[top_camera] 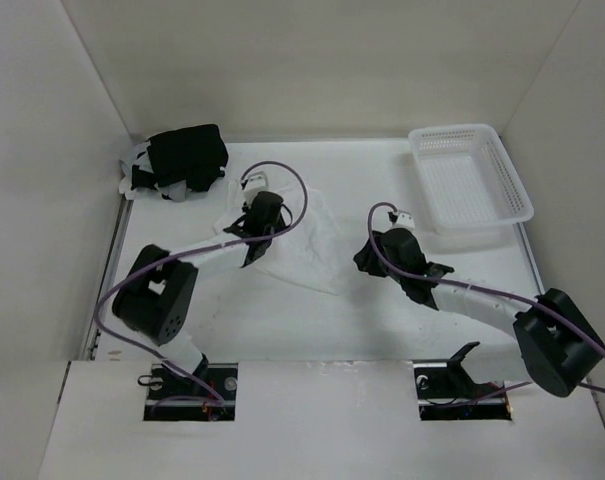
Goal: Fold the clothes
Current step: Flatten the tank top out
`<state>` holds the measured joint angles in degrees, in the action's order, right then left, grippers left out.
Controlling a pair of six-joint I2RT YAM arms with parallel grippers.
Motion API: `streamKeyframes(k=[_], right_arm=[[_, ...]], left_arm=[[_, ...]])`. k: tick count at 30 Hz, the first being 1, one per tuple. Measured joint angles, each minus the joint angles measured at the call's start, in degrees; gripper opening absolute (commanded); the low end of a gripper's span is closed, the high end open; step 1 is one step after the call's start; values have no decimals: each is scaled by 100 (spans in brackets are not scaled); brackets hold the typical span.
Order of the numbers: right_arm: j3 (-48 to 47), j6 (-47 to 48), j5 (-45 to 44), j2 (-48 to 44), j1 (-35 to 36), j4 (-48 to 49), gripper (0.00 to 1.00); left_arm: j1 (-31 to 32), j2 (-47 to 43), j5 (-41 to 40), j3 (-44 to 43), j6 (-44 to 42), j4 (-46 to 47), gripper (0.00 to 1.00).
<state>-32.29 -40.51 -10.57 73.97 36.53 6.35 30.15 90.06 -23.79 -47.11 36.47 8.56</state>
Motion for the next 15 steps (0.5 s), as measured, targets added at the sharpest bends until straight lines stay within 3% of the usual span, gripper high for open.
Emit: streamKeyframes(k=[5,15], right_arm=[[-79,48,109,92,-11,385,40],[-70,66,468,254,-92,824,40]], left_arm=[[236,1123,-2,-1038,-466,-348,36],[413,1617,-234,-1261,-785,-741,32]])
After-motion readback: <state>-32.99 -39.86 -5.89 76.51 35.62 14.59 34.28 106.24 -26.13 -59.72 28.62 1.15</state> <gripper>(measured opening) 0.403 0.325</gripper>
